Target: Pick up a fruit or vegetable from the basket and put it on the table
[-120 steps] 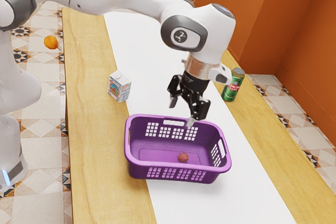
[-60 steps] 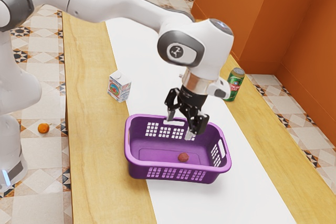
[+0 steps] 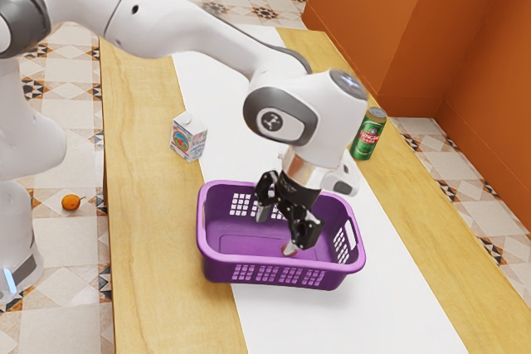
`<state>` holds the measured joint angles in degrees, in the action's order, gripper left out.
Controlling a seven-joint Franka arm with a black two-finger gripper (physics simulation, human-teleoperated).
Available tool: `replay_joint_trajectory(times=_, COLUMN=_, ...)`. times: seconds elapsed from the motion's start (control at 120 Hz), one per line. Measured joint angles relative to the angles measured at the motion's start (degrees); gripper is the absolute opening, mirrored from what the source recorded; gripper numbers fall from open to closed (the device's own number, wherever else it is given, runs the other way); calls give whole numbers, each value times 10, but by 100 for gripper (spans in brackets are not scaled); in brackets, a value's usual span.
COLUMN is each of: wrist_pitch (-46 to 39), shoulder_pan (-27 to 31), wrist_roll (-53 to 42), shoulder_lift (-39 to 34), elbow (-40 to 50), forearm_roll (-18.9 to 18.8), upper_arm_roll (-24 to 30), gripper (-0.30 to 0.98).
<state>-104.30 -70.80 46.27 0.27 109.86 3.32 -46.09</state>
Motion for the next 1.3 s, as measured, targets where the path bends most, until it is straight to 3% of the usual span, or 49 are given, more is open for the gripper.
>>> replay_joint_trajectory(times=0.217, wrist_pitch=-31, shoulder_pan=-11, wrist_roll=6, shoulder_lift=11, elbow=5, forearm_roll=4, upper_arm_roll=-5, gripper=61)
replay_joint_trajectory(times=0.55, wrist_pitch=-43, shoulder_pan=67, wrist_roll=12, shoulder_lift=17, elbow=5, forearm_roll=7, upper_arm_roll=-6, gripper=62)
replay_joint_trajectory(times=0.85, wrist_pitch=-46, shoulder_pan=40, wrist_roll=15, shoulder_lift=20, elbow=5, forearm_roll=6, upper_arm_roll=-7, gripper=61)
replay_joint_trajectory(times=1.3, wrist_pitch=-47, shoulder_pan=45, wrist_roll=17, shoulder_lift=37, elbow=5, forearm_roll=14, upper_arm_roll=-6, gripper=60)
